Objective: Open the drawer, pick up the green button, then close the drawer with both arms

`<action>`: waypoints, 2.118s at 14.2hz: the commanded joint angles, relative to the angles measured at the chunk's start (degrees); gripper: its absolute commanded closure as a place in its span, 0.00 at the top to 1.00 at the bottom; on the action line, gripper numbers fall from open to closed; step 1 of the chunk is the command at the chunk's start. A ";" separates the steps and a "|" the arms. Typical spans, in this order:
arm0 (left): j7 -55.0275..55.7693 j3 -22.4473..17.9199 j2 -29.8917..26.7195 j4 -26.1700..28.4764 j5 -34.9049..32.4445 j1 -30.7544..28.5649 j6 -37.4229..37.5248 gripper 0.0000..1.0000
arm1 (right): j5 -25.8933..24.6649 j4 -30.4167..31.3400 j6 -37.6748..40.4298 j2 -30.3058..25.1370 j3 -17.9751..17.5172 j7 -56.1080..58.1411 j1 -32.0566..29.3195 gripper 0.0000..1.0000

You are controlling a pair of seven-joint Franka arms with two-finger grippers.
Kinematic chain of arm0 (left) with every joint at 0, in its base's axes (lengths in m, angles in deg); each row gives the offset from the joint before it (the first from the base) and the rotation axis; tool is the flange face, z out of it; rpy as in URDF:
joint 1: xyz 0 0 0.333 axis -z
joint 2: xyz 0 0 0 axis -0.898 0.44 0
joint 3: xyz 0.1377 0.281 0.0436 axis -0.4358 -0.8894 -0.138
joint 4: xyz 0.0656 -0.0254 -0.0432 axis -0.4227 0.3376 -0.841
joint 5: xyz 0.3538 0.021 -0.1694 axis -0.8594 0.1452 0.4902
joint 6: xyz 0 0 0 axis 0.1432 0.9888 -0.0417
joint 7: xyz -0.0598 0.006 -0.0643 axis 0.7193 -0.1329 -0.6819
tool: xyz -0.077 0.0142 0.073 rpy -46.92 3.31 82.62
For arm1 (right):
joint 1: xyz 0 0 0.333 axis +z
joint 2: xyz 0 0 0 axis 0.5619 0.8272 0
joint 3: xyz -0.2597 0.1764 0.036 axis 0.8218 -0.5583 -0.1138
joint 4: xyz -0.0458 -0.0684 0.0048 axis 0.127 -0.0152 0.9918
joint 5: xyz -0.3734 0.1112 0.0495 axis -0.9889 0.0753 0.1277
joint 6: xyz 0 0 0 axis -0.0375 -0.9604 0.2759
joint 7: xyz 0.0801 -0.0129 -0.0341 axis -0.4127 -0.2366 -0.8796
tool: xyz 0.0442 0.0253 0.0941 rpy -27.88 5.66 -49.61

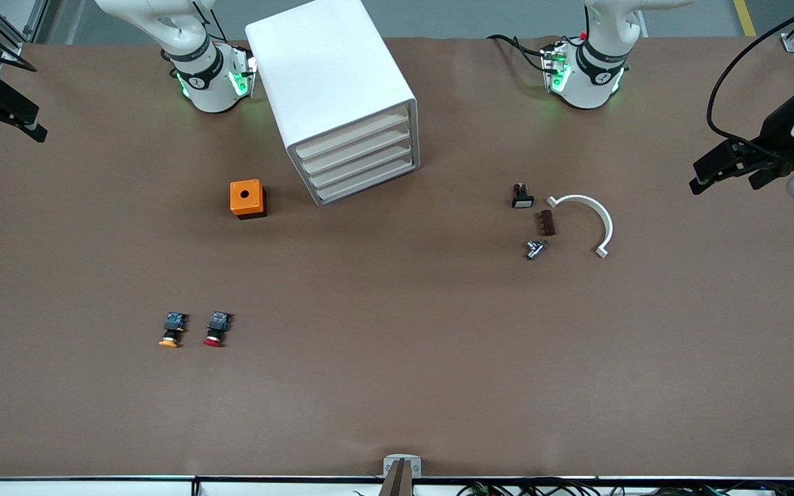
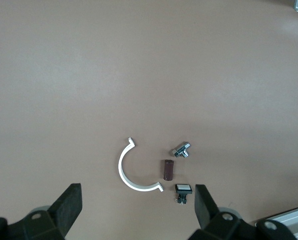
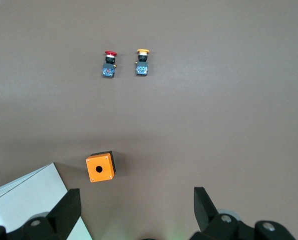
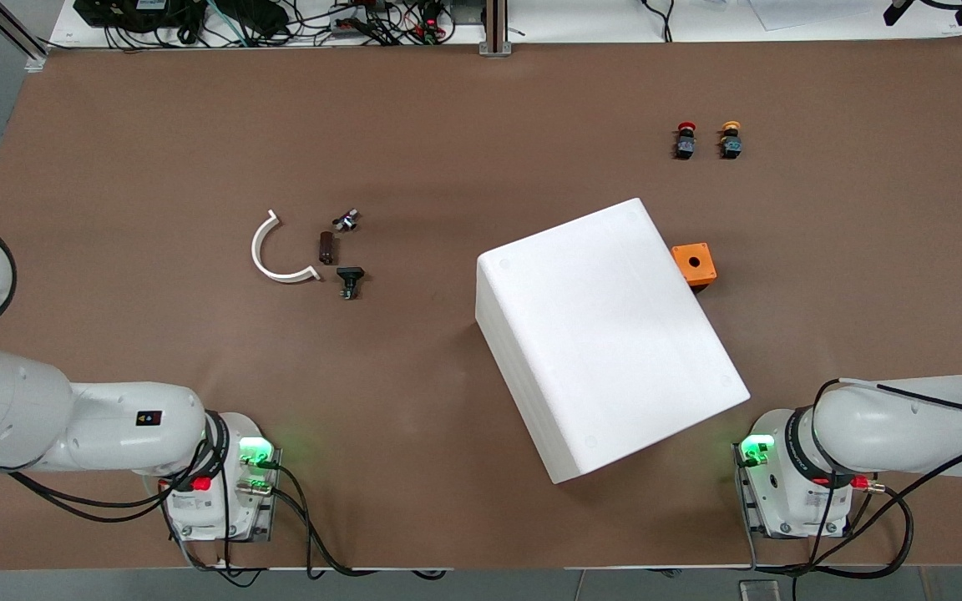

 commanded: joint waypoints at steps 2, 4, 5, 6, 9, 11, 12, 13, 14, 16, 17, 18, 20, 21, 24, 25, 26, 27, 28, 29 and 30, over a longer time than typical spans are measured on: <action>-0.71 0.30 -0.10 -0.80 -0.87 -0.32 1.13 1.00 | 1.11 1.60 -0.72 -1.57 -0.80 -0.90 -1.33 1.00; -0.79 0.30 -0.02 -0.80 -0.78 -0.49 1.13 1.00 | 1.11 1.60 -0.72 -1.56 -0.80 -0.90 -1.25 1.00; -0.71 0.30 0.16 -0.72 -0.78 -0.67 1.13 1.00 | 1.20 1.60 -0.72 -1.56 -0.89 -0.81 -1.25 1.00; -0.53 -0.05 0.51 -0.63 -0.70 -0.67 1.48 0.99 | 1.20 1.60 -0.72 -1.56 -0.89 -0.64 -1.25 1.00; -0.27 -0.23 0.77 -0.63 -0.78 -0.50 3.33 1.00 | 1.20 1.60 -0.63 -1.56 -0.89 -0.11 -1.16 1.00; -0.79 -0.14 2.17 -0.71 -0.78 -0.84 3.59 0.99 | 1.20 1.60 -0.63 -1.56 -0.89 -0.11 -1.07 1.00; -1.05 -0.23 3.14 -0.71 -0.78 -0.93 3.50 1.00 | 1.20 1.60 -0.54 -1.56 -0.89 -0.11 -0.98 1.00; -1.06 -0.23 4.89 -0.89 -0.78 -0.85 3.33 0.99 | 1.20 1.60 -0.54 -1.56 -0.89 -0.11 -0.98 1.00; -1.06 -0.23 5.95 -0.89 -0.70 -0.85 2.89 0.99 | 1.20 1.60 -0.54 -1.56 -0.89 -0.11 -0.98 1.00; -0.97 -0.23 8.67 -0.89 -0.34 -0.85 2.45 1.00 | 1.20 1.60 -0.54 -1.48 -0.89 -0.02 -0.98 1.00; -0.97 -0.23 10.25 -0.89 -0.34 -0.76 2.45 0.99 | 1.20 1.60 -0.54 -1.56 -0.89 -0.02 -0.98 1.00; -1.06 -0.14 11.75 -0.89 -0.34 -0.67 2.45 1.00 | 1.20 1.60 -0.45 -1.48 -0.89 -0.02 -0.98 1.00; -0.45 0.04 15.26 -0.89 -0.08 0.11 2.45 0.99 | 1.20 1.52 -0.45 -1.48 -0.89 -0.02 -0.98 1.00; -0.27 0.30 17.02 -1.24 0.27 0.38 2.45 1.00 | 1.20 1.52 -0.45 -1.48 -0.89 -0.02 -0.98 1.00; 0.52 0.39 22.73 -5.89 3.69 3.37 3.06 1.00 | 1.20 1.52 -0.45 -1.48 -0.89 -0.02 -0.98 1.00; 3.83 0.39 24.05 -6.77 5.00 4.85 3.15 1.00 | 1.20 1.52 -0.45 -1.48 -0.89 -0.02 -0.98 1.00; 8.48 0.39 25.11 -7.21 6.32 6.61 3.15 0.99 | 1.20 1.52 -0.45 -1.48 -0.89 -0.02 -0.98 1.00; 13.31 0.39 26.17 -7.74 7.64 8.36 3.15 1.00 | 1.20 1.52 -0.45 -1.48 -0.89 -0.02 -0.98 1.00; 17.36 0.39 27.57 -8.88 9.22 9.86 3.32 0.99 | 1.20 1.52 -0.45 -1.48 -0.89 -0.02 -0.98 1.00; 22.45 0.39 29.06 -9.24 11.32 11.18 3.33 0.99 | 1.20 1.52 -0.45 -1.48 -0.89 -0.02 -0.98 1.00; 28.85 0.39 30.47 -9.50 14.13 12.93 3.41 1.00 | 1.20 1.43 -0.45 -1.48 -0.89 -0.02 -0.98 1.00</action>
